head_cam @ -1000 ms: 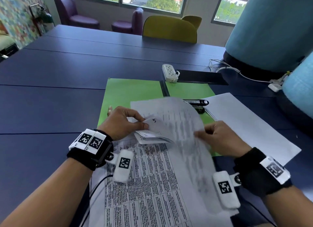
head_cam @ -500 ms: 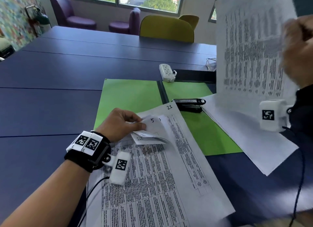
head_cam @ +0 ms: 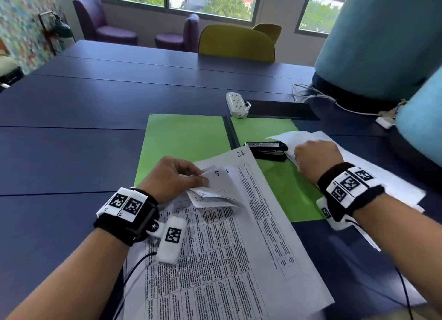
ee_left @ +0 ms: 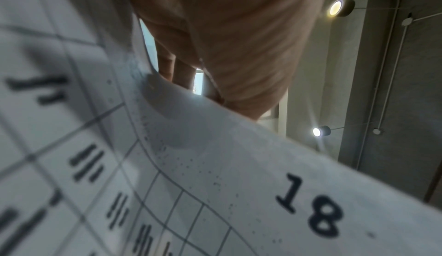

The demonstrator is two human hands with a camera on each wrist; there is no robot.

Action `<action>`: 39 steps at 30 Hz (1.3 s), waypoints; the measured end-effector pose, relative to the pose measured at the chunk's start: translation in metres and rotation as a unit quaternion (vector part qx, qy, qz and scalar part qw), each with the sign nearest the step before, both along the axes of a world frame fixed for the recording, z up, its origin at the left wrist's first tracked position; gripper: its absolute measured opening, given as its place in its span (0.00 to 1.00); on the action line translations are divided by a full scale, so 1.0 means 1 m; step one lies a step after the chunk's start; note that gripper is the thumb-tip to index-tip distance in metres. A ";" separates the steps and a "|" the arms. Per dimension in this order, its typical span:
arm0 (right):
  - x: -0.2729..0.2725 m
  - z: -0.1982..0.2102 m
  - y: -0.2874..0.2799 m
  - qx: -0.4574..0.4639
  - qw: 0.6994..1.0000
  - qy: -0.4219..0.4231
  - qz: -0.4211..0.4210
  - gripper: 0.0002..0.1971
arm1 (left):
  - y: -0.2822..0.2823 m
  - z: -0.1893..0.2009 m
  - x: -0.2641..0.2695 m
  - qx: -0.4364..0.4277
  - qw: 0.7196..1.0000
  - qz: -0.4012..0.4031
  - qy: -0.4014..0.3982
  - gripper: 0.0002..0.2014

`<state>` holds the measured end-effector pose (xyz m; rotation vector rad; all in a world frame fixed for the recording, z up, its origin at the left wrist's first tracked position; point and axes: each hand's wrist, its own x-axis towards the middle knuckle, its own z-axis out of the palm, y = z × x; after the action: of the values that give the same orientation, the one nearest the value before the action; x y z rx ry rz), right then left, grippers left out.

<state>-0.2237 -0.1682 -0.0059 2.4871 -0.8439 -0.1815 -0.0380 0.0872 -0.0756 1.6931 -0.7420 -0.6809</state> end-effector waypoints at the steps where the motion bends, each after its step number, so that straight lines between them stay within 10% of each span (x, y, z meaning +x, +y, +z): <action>1: 0.001 -0.003 -0.006 0.005 1.000 0.003 -0.017 0.11 | 0.000 0.000 0.000 -0.001 1.000 -0.001 0.001 0.05; 8: -0.006 -0.016 -0.047 0.229 0.959 -0.099 -0.132 0.21 | 0.000 0.001 -0.001 -0.002 1.000 0.000 0.015 0.05; 13: 0.002 -0.009 0.012 0.405 0.810 -0.423 0.025 0.10 | -0.002 -0.003 0.000 -0.006 0.999 0.000 0.037 0.06; 16: 0.006 -0.005 0.073 0.488 0.752 -0.426 0.118 0.04 | -0.002 -0.005 0.001 -0.013 0.999 -0.004 0.045 0.10; 23: 0.017 -0.024 0.116 0.448 0.824 -0.313 0.152 0.06 | -0.004 -0.004 -0.001 -0.010 1.000 -0.017 0.022 0.03; 28: 0.017 -0.025 0.105 0.448 0.796 -0.394 0.102 0.09 | -0.004 -0.005 0.000 -0.005 1.000 -0.011 0.025 0.02; 39: 0.014 -0.036 0.099 0.498 0.811 -0.283 0.123 0.08 | -0.002 -0.006 0.002 -0.001 1.000 -0.018 -0.024 0.11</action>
<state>-0.2094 -0.0692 -0.0419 3.7334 -0.7153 0.3294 -0.0358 0.0854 -0.0818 1.7022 -0.8078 -0.6655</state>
